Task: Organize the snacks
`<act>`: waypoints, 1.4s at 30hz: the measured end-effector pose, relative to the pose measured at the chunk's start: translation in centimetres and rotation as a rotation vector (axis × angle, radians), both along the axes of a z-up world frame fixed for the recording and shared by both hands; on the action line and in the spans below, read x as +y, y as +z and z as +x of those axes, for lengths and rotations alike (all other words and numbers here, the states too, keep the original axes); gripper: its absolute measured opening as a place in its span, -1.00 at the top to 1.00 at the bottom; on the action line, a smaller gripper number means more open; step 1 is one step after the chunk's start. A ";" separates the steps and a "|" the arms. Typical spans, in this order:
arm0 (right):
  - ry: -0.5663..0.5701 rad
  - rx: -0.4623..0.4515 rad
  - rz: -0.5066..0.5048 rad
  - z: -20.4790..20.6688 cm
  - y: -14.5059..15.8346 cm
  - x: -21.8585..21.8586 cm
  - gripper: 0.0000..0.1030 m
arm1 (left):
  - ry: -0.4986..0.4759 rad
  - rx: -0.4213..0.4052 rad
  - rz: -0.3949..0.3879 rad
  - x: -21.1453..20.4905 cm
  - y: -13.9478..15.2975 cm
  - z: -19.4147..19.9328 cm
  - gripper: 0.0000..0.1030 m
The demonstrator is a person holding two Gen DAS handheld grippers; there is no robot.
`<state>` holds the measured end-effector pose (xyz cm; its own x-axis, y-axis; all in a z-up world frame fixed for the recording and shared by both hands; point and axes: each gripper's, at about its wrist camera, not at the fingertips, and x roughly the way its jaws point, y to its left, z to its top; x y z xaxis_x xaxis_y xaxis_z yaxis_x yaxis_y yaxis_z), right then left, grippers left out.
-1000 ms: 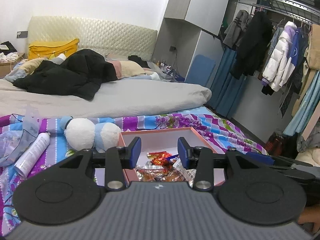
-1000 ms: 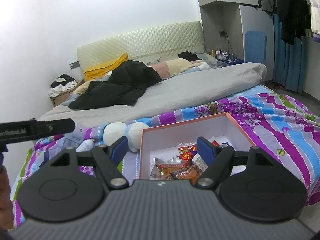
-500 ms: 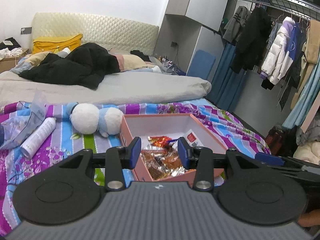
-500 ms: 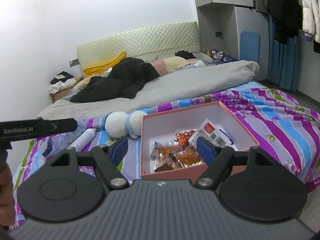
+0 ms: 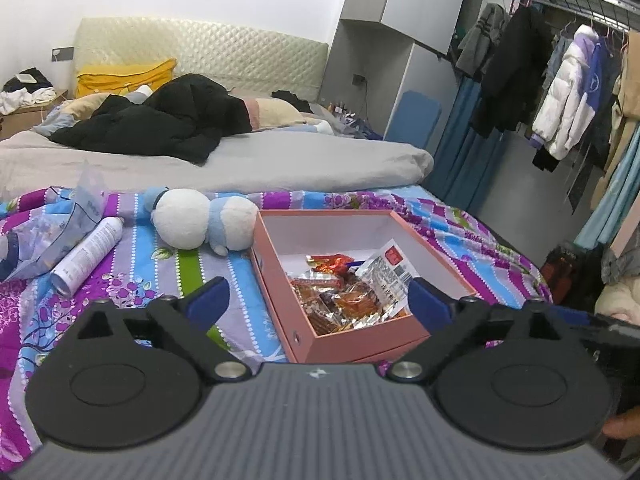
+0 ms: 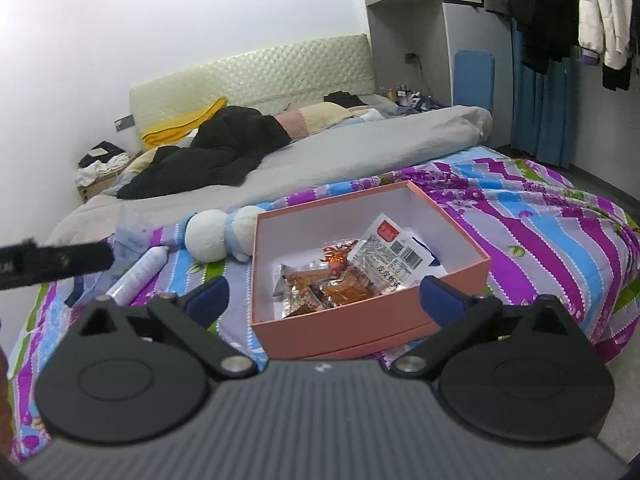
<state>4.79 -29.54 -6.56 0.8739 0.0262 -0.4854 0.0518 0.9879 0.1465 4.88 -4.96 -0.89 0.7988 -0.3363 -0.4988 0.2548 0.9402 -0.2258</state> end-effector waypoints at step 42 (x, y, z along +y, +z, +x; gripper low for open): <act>-0.010 -0.009 -0.004 -0.4 0.2 -0.2 -1.00 | 0.031 0.034 0.071 -0.5 0.9 0.4 -1.00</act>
<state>4.39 -29.73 -6.38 0.8784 0.0153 -0.4777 0.0605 0.9879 0.1430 5.32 -5.45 0.05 0.7907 -0.2742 -0.5474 0.2184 0.9616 -0.1662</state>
